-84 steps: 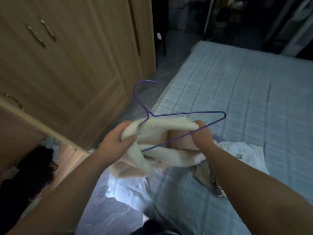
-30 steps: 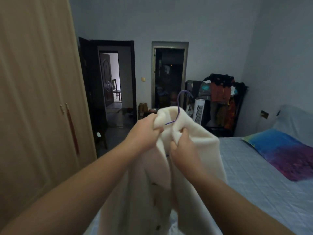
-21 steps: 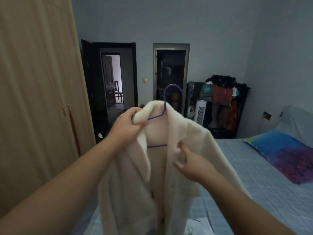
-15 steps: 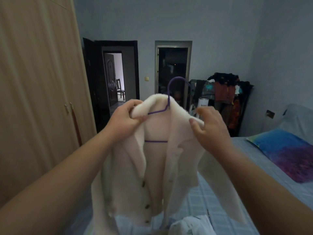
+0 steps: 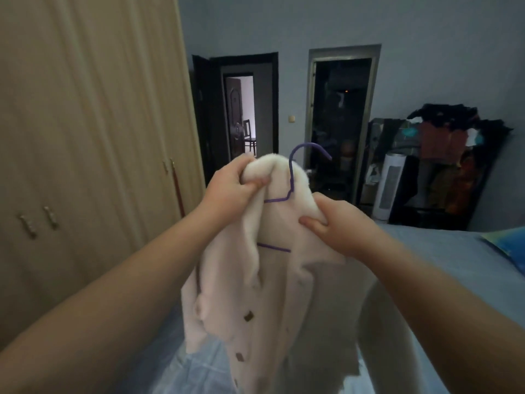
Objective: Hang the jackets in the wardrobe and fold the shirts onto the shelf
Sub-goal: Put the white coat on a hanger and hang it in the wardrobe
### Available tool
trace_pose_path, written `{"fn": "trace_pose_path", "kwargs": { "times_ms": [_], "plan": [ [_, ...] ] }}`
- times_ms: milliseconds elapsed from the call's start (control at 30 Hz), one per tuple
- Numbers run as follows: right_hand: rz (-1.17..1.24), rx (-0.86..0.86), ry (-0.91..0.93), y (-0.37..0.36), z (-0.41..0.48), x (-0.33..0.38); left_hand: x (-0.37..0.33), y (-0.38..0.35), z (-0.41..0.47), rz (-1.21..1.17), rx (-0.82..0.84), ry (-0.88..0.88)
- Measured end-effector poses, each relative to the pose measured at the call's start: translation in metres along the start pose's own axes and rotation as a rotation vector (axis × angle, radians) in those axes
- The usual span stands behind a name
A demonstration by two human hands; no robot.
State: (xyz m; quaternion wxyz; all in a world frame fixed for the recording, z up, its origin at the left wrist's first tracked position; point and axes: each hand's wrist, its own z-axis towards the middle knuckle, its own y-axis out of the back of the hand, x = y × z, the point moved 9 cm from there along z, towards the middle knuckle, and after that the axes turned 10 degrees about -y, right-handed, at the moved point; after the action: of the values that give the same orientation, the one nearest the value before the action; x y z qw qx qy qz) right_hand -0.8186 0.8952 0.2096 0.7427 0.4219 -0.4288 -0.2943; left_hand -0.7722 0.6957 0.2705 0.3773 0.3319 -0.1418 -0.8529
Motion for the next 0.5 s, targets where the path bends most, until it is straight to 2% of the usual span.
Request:
{"fn": "trace_pose_path", "kwargs": {
  "times_ms": [67, 133, 200, 233, 367, 500],
  "plan": [
    [0.02, -0.049, -0.002, -0.001, 0.003, -0.01, 0.004, -0.016, -0.01, 0.03, 0.072, 0.034],
    [0.12, -0.092, -0.013, -0.002, 0.006, -0.023, 0.024, -0.032, -0.028, 0.075, 0.263, 0.111],
    [0.248, -0.091, -0.01, -0.008, 0.007, -0.03, 0.046, -0.035, -0.056, 0.094, 0.415, 0.187],
    [0.293, -0.069, 0.005, -0.013, 0.006, -0.029, 0.052, -0.031, -0.069, 0.092, 0.431, 0.204],
    [0.33, 0.117, 0.145, -0.041, -0.004, 0.001, 0.047, 0.017, -0.101, 0.214, 0.24, 0.228],
    [0.22, 0.222, 0.194, -0.058, -0.015, 0.025, 0.045, 0.08, -0.124, 0.239, 0.1, 0.305]
  ]
}}
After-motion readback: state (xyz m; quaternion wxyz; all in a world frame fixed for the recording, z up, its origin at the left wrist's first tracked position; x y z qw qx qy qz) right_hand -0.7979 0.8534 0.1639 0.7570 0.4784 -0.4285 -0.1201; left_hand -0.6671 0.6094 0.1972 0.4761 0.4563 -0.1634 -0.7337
